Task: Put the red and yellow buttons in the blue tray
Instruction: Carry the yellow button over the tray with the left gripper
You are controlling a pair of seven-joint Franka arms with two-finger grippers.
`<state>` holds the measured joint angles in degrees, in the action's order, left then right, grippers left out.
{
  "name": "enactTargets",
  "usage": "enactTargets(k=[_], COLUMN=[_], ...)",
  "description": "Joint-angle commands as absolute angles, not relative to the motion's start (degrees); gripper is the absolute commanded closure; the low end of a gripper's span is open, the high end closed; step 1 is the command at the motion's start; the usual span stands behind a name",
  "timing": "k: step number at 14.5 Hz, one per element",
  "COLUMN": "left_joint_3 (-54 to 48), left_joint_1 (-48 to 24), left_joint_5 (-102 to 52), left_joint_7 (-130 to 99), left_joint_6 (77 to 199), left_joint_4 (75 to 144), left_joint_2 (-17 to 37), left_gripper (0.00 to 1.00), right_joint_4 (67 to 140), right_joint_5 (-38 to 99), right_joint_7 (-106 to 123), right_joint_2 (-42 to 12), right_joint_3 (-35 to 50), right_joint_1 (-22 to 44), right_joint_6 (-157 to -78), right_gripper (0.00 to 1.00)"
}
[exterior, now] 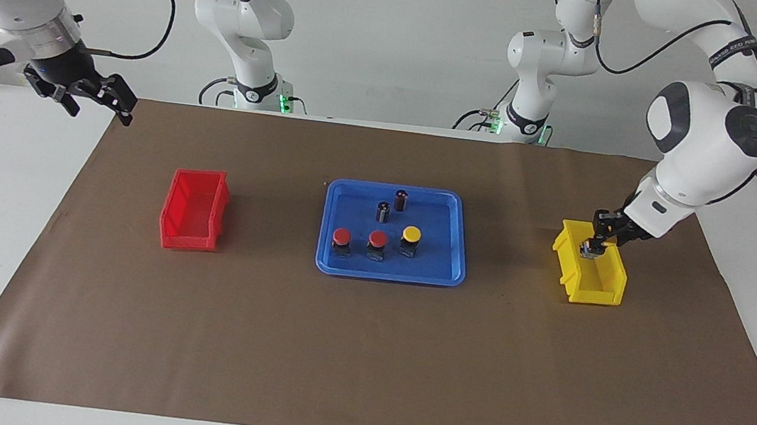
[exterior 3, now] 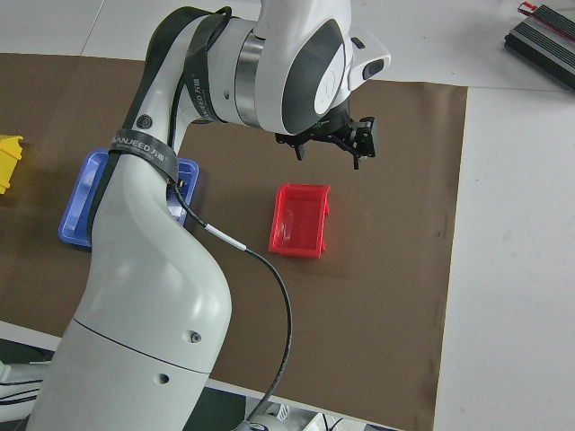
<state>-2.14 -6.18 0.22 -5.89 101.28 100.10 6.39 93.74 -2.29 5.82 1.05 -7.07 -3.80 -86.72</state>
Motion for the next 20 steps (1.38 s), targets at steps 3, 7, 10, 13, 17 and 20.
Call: enactTargets(k=[3,7,10,13,17,20], left_joint_3=[-1.9,-1.9,-1.9,-2.0,-2.1,-2.1], left_joint_1=[-17.3,-20.1,-22.8,-23.6,-24.7,-25.0], left_joint_5=[-0.2,-3.0,-5.0,-5.0,-5.7,-8.0], left_joint_7=[-19.1,-23.4,-25.9,-25.7,-25.6,-25.9], left_joint_6=[102.0,107.9,110.7,112.1,113.6,114.1], left_joint_4=[100.5,104.3,104.9,104.9,104.9,104.9], left_joint_2=[7.8,7.7,9.3,10.5,12.0,12.0], left_gripper=[0.99,0.99,0.99,0.99,0.99,0.99], right_joint_4=[95.3,95.4,95.4,95.4,95.4,95.4], right_joint_5=[-1.1,-1.1,-1.1,-1.1,-1.1,-1.1], right_joint_7=[5.9,5.9,5.9,5.9,5.9,5.9], right_joint_2=[1.9,1.9,1.9,1.9,1.9,1.9], right_joint_3=[-6.8,-6.7,-6.8,-6.8,-6.7,-6.7], right_joint_1=[-3.9,-1.9,-0.6,-0.4,-0.4,-0.4], right_joint_6=[-88.0,-87.5,-87.5,-87.5,-87.5,-87.5], right_gripper=[0.0,0.0,0.0,0.0,0.0,0.0])
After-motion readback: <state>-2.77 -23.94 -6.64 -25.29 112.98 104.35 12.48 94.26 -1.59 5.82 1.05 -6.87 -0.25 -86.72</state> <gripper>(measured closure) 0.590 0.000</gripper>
